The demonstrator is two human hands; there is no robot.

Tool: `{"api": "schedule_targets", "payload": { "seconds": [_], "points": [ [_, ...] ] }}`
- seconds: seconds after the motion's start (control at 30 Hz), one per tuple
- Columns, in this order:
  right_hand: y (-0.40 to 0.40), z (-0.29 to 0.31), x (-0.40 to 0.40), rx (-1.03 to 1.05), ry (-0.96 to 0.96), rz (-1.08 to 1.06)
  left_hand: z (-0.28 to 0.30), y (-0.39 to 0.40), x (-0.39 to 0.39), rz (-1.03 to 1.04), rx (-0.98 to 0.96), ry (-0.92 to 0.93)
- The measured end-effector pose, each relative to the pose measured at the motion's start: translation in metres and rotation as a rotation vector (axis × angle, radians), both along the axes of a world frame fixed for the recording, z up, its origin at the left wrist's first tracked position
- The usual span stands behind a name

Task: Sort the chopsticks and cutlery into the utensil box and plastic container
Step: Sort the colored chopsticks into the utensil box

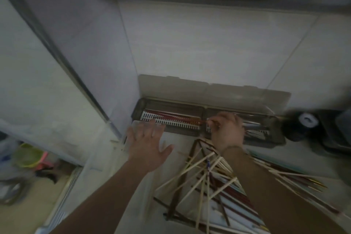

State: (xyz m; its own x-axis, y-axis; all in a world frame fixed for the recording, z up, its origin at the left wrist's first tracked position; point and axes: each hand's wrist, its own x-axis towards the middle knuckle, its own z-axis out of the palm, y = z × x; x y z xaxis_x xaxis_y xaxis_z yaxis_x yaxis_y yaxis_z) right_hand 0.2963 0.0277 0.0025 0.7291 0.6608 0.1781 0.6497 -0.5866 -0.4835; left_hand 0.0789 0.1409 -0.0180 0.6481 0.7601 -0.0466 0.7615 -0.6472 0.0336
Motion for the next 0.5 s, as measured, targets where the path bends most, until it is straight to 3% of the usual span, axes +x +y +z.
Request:
{"api": "schedule_targets", "payload": {
  "seconds": [0.27, 0.33, 0.43, 0.5],
  "points": [
    [0.052, -0.025, -0.006, -0.391, -0.084, 0.212, 0.0, 0.004, 0.006, -0.017, 0.03, 0.03],
    [0.049, -0.027, -0.002, -0.322, -0.083, 0.251, -0.002, 0.004, 0.006, -0.016, 0.02, 0.042],
    [0.02, -0.02, 0.0, 0.03, -0.161, 0.226, -0.004, 0.005, 0.007, -0.012, -0.004, 0.05],
    [-0.021, -0.013, -0.009, 0.12, -0.097, 0.238, -0.004, 0.004, 0.008, -0.008, -0.023, 0.048]
  ]
}}
